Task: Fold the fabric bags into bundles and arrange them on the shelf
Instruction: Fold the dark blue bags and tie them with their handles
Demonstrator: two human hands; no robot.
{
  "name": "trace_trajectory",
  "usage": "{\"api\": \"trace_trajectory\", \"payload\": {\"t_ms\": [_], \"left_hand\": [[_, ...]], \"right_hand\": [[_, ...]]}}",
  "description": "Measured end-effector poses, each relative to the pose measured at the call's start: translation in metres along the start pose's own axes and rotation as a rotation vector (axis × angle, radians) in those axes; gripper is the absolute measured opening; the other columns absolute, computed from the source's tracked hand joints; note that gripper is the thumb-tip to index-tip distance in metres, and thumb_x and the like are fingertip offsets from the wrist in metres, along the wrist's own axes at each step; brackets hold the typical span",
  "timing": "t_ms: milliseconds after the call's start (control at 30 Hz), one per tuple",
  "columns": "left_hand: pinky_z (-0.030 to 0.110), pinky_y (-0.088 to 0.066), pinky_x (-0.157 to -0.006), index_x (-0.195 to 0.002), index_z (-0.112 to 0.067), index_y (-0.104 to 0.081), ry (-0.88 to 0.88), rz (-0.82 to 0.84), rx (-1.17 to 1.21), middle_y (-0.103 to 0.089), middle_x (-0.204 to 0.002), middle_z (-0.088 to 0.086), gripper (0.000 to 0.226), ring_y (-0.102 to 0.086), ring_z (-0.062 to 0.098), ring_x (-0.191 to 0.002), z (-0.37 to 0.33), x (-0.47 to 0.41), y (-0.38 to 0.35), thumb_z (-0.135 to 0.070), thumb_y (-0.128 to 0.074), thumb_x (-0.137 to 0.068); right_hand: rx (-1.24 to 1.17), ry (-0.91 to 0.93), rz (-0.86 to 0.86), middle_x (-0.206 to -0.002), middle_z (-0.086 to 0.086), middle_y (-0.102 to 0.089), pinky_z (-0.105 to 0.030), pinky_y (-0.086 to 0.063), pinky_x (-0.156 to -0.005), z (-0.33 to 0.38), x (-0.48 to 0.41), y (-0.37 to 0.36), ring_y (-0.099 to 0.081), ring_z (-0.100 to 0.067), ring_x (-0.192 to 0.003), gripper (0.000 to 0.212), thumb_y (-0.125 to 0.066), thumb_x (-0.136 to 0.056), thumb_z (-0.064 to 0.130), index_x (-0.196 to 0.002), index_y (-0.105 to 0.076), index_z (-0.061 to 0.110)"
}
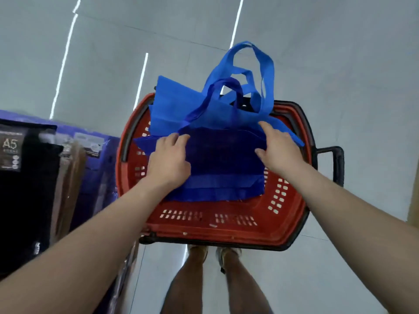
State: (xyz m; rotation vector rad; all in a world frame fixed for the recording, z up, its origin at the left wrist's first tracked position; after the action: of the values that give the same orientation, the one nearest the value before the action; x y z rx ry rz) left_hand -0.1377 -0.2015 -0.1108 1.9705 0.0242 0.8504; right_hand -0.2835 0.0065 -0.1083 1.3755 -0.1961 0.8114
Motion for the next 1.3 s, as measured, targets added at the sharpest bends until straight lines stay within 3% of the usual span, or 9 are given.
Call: {"api": "trace_trajectory", "payload": {"t_ms": [200,300,467,633,733,933,1100,1200,1300], "left_hand": [[0.035,-0.040,-0.104,-0.143,-0.023,-0.042,-0.173,0.113,0.167,-0.051,-0.131,0.006,0.070,-0.046,0.025,-0.123,-0.061,0.023,-0.017,-0.042,-0.070,-0.082],[0.029,-0.044,-0.101,-0.143,-0.029,-0.036,-0.203,0.216,0.671,-0.055,-0.130,-0.009,0.087,-0.053,0.008,-0.120,-0.125,0.075,-0.005,-0.049,-0.077,-0.069],[0.030,-0.029,-0.059,-0.092,-0.017,-0.051,0.044,-0.137,0.625,-0.060,-0.073,0.005,0.006,-0.061,0.032,-0.078,-0.127,0.131,0.062,-0.022,-0.048,-0.094],[0.035,-0.041,-0.062,-0.073,-0.002,-0.054,0.104,-0.302,0.945,-0.058,-0.068,0.000,0.024,-0.051,0.013,-0.063,-0.121,0.164,0.170,-0.014,-0.052,-0.094],[0.038,-0.042,-0.062,-0.079,-0.009,-0.056,0.166,-0.319,1.254,-0.051,-0.074,0.008,0.015,-0.049,0.016,-0.070,-0.132,0.183,0.227,-0.009,-0.050,-0.093],[0.035,-0.059,-0.078,-0.100,-0.011,-0.060,-0.153,-0.121,1.444,-0.071,-0.090,0.000,0.007,-0.069,0.019,-0.092,-0.211,0.244,0.313,-0.012,-0.053,-0.099],[0.016,-0.020,-0.116,-0.145,-0.053,0.000,-0.488,0.079,0.515,-0.013,-0.154,-0.029,0.112,-0.013,-0.010,-0.142,-0.256,0.322,0.290,-0.060,-0.077,-0.064],[0.035,-0.031,-0.115,-0.149,-0.041,-0.023,-0.440,-0.281,0.135,-0.032,-0.155,-0.006,0.089,-0.033,0.014,-0.141,-0.259,0.355,0.272,-0.044,-0.069,-0.073],[0.029,-0.050,-0.090,-0.123,-0.026,-0.065,-0.170,-0.576,0.356,-0.070,-0.117,-0.005,0.047,-0.066,0.019,-0.107,-0.223,0.380,0.282,-0.015,-0.060,-0.078]], "right_hand": [[-0.496,-0.183,-0.015,-0.082,-0.016,-0.069,-0.042,-0.054,-0.069,0.001,0.007,-0.008,-0.065,-0.029,-0.075,0.019,-0.064,-0.089,0.025,-0.089,-0.068,0.007],[-0.973,-0.239,0.093,-0.062,-0.009,-0.061,-0.026,-0.045,-0.044,0.033,0.052,0.014,-0.054,-0.015,-0.047,0.010,-0.060,-0.092,0.012,-0.085,-0.066,0.007],[-1.348,-0.114,0.249,-0.091,-0.006,-0.072,-0.036,-0.055,-0.073,0.092,0.123,0.097,-0.067,-0.019,-0.078,0.018,-0.058,-0.095,0.010,-0.110,-0.067,0.013],[-0.856,0.122,0.363,-0.151,0.033,-0.025,-0.025,-0.030,-0.112,0.105,0.214,0.179,-0.020,0.015,-0.138,0.108,-0.081,-0.065,0.057,-0.145,-0.009,0.061],[-0.458,0.146,0.259,-0.159,0.027,0.007,-0.036,-0.015,-0.121,0.112,0.269,0.193,0.003,0.004,-0.146,0.117,-0.075,-0.071,0.059,-0.142,0.017,0.059],[-0.585,0.149,-0.404,-0.110,0.005,-0.067,-0.031,-0.049,-0.082,0.107,0.324,0.300,-0.062,-0.014,-0.089,0.063,-0.042,-0.100,0.015,-0.148,-0.020,0.051],[-1.140,0.106,-0.297,-0.108,0.005,-0.072,-0.033,-0.057,-0.083,0.073,0.335,0.363,-0.069,-0.012,-0.100,0.048,-0.041,-0.092,-0.009,-0.124,-0.061,0.021],[-1.447,0.089,-0.013,-0.088,-0.002,-0.073,-0.020,-0.048,-0.046,0.067,0.345,0.379,-0.070,-0.013,-0.068,0.036,-0.040,-0.091,-0.013,-0.108,-0.063,0.008],[-1.418,0.094,0.091,-0.091,-0.007,-0.067,-0.022,-0.044,-0.045,0.056,0.357,0.381,-0.064,-0.015,-0.064,0.026,-0.044,-0.089,-0.007,-0.102,-0.062,0.008]]}}
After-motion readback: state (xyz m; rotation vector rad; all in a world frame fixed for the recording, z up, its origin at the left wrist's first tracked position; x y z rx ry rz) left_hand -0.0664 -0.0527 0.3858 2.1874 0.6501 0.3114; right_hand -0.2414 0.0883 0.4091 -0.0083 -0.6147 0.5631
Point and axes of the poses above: each hand's wrist, its own x-axis away from the middle knuckle, its own y-axis out of the back of the hand, z = x × y, the point moved 9 cm from there along -x, towards the middle knuckle
